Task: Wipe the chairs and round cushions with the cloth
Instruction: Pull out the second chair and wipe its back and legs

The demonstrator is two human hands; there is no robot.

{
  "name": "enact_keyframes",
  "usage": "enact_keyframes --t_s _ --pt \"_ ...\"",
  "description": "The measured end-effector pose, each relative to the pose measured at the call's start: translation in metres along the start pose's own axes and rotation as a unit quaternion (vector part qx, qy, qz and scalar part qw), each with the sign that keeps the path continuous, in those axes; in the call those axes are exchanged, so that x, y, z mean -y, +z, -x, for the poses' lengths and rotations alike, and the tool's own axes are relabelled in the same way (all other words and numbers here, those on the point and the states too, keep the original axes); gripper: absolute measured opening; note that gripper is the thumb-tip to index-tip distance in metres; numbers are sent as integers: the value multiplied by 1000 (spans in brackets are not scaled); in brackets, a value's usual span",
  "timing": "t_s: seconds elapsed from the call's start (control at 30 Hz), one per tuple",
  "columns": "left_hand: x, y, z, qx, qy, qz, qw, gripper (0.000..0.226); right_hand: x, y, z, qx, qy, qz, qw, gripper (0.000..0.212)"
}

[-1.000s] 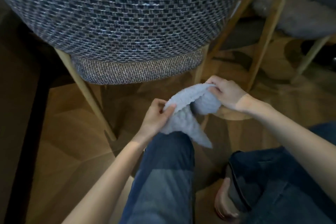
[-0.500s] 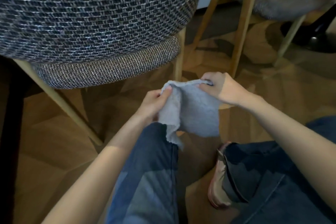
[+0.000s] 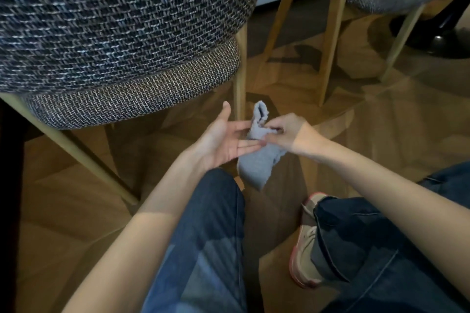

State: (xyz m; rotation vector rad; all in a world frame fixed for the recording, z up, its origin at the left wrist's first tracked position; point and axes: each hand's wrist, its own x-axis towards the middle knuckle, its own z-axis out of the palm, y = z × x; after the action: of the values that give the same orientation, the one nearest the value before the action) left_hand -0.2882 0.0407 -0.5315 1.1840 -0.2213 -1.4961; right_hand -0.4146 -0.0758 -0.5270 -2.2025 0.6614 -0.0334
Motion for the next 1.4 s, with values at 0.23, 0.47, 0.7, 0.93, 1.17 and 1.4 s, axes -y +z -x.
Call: enact_keyframes --t_s 0.23,0.47,0.7,0.93,1.17,1.4 --pt "13 -32 -3 -30 130 -330 935 90 24 -44 5 10 -51 -35 998 15" --pt "17 -26 -2 15 102 -252 962 33 -1 -47 -15 -215 57 -96 970 32" --pt "8 -27 -10 -16 121 -230 966 38 -13 -3 -19 120 -27 -31 992 76" --pt "-12 -28 -12 -216 353 -481 773 22 -28 9 -44 -31 -7 -133 991 25" --pt "-37 -34 -22 -266 482 -709 440 38 -27 -7 -78 -285 75 -240 925 25" --pt "-77 -51 -49 -292 375 -796 375 51 26 -46 -139 -373 -6 -212 903 21"
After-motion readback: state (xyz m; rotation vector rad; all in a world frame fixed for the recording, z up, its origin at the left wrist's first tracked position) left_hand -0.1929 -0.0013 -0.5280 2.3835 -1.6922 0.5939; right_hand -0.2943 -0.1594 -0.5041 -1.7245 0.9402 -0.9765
